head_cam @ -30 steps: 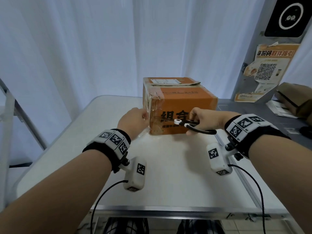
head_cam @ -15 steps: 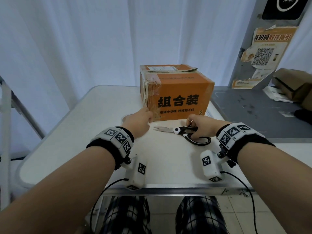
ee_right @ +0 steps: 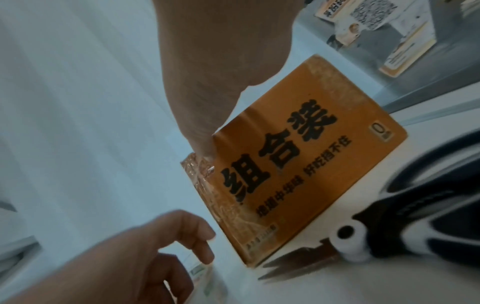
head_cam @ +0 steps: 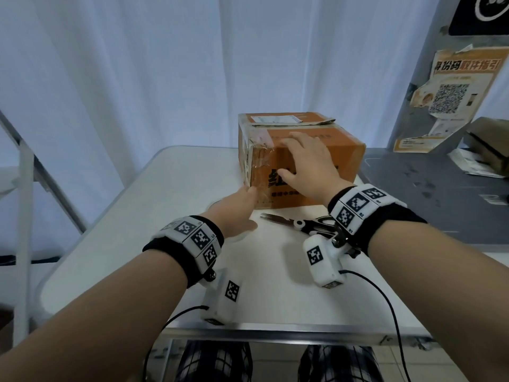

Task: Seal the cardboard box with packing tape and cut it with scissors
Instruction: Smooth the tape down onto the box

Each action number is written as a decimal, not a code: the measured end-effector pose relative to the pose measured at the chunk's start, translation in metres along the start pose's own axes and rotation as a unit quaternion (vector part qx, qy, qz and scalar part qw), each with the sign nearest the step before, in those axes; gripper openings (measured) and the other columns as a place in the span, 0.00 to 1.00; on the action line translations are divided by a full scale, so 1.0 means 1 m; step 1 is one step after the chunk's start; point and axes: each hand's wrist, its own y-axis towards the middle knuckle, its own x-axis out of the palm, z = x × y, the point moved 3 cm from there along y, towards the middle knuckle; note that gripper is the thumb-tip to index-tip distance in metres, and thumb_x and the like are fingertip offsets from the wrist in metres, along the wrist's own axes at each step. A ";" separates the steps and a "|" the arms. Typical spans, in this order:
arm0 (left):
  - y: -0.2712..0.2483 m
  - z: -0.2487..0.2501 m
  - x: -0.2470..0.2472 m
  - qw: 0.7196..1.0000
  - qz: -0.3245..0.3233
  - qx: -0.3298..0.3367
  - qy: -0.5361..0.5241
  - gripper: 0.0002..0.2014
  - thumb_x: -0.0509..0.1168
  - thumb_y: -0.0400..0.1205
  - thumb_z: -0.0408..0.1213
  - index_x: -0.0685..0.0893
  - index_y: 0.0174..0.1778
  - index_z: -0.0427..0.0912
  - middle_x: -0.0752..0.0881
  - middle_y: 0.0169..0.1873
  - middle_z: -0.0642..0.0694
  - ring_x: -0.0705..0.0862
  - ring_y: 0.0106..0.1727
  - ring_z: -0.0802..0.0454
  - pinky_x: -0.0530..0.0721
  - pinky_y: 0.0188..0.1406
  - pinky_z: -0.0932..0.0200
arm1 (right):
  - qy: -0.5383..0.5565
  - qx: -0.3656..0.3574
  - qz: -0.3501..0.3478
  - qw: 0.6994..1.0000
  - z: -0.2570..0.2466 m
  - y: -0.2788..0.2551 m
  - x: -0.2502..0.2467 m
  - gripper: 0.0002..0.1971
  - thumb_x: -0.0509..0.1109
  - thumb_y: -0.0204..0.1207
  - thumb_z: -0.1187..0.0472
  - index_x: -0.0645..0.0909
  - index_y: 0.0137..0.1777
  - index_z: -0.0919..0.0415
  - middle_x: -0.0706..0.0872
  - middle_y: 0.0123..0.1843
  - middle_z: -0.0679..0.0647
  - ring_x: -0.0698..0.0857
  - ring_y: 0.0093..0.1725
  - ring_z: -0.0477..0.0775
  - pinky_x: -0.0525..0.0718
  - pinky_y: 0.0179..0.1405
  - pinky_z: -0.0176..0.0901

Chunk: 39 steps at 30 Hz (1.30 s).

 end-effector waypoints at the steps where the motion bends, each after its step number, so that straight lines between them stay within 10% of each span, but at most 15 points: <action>1: 0.000 0.001 -0.006 1.000 0.007 0.008 -0.024 0.28 0.72 0.76 0.45 0.69 0.66 0.38 0.75 0.57 0.46 0.80 0.56 0.46 0.80 0.55 0.52 | -0.020 0.009 -0.029 0.999 0.000 0.006 0.004 0.33 0.67 0.77 0.52 0.60 0.80 0.53 0.59 0.83 0.56 0.56 0.83 0.58 0.47 0.82 0.61; 6: 0.013 -0.001 -0.061 0.982 0.170 0.018 -0.085 0.13 0.63 0.82 0.50 0.76 0.53 0.44 0.75 0.50 0.49 0.76 0.48 0.51 0.71 0.47 0.60 | 0.009 0.048 -0.050 0.998 0.017 0.022 0.019 0.30 0.63 0.81 0.59 0.59 0.80 0.43 0.59 0.84 0.50 0.52 0.84 0.55 0.36 0.77 0.70; 8: 0.031 -0.011 -0.079 0.972 0.219 0.032 -0.078 0.15 0.58 0.85 0.47 0.80 0.60 0.41 0.78 0.58 0.44 0.77 0.59 0.48 0.73 0.58 0.57 | 0.052 0.039 -0.029 0.997 0.022 0.024 0.020 0.27 0.62 0.81 0.64 0.66 0.77 0.42 0.65 0.82 0.47 0.56 0.83 0.52 0.32 0.77 0.68; 13: 0.068 -0.011 -0.090 0.988 0.085 0.126 -0.041 0.23 0.46 0.89 0.46 0.66 0.80 0.46 0.61 0.82 0.48 0.54 0.84 0.53 0.44 0.80 0.57 | 0.131 -0.047 -0.037 0.990 0.040 0.030 0.011 0.23 0.62 0.81 0.66 0.73 0.74 0.49 0.73 0.78 0.48 0.60 0.82 0.51 0.40 0.82 0.60; 18: 0.082 -0.020 -0.088 0.988 0.030 0.148 -0.035 0.27 0.51 0.85 0.58 0.69 0.78 0.51 0.68 0.79 0.53 0.61 0.81 0.56 0.50 0.78 0.61 | 0.143 -0.081 -0.026 0.986 0.057 0.040 0.016 0.22 0.67 0.78 0.62 0.77 0.71 0.48 0.79 0.73 0.47 0.70 0.77 0.50 0.56 0.81 0.59; 24: 0.112 -0.041 -0.089 0.988 -0.010 0.135 0.076 0.60 0.46 0.58 0.84 0.60 0.82 0.50 0.62 0.82 0.52 0.59 0.82 0.53 0.46 0.81 0.53 | 0.156 -0.095 -0.020 0.983 0.061 0.043 0.018 0.21 0.69 0.77 0.62 0.79 0.70 0.49 0.82 0.70 0.47 0.74 0.74 0.50 0.61 0.79 0.58; 28: 0.105 -0.027 -0.083 0.986 0.010 0.131 0.105 0.56 0.65 0.63 0.74 0.58 0.82 0.45 0.61 0.82 0.47 0.59 0.81 0.48 0.53 0.79 0.51 | 0.111 -0.078 -0.020 0.991 0.074 0.043 0.011 0.21 0.68 0.77 0.63 0.79 0.68 0.45 0.81 0.69 0.43 0.74 0.72 0.50 0.54 0.78 0.51; 33: 0.098 0.011 -0.080 0.970 0.058 0.188 0.143 0.37 0.50 0.78 0.66 0.63 0.81 0.50 0.65 0.80 0.53 0.60 0.81 0.51 0.47 0.80 0.48 | 0.164 -0.042 -0.004 0.986 0.101 0.046 0.007 0.20 0.64 0.77 0.71 0.84 0.64 0.52 0.85 0.66 0.50 0.80 0.68 0.55 0.75 0.69 0.59; 39: 0.101 0.025 -0.081 0.978 0.052 0.203 0.015 0.23 0.52 0.85 0.55 0.75 0.74 0.53 0.77 0.73 0.53 0.76 0.72 0.54 0.71 0.66 0.60 | 0.193 0.014 -0.023 0.981 0.098 0.042 0.012 0.19 0.58 0.82 0.69 0.81 0.67 0.53 0.79 0.73 0.52 0.70 0.77 0.55 0.64 0.79 0.53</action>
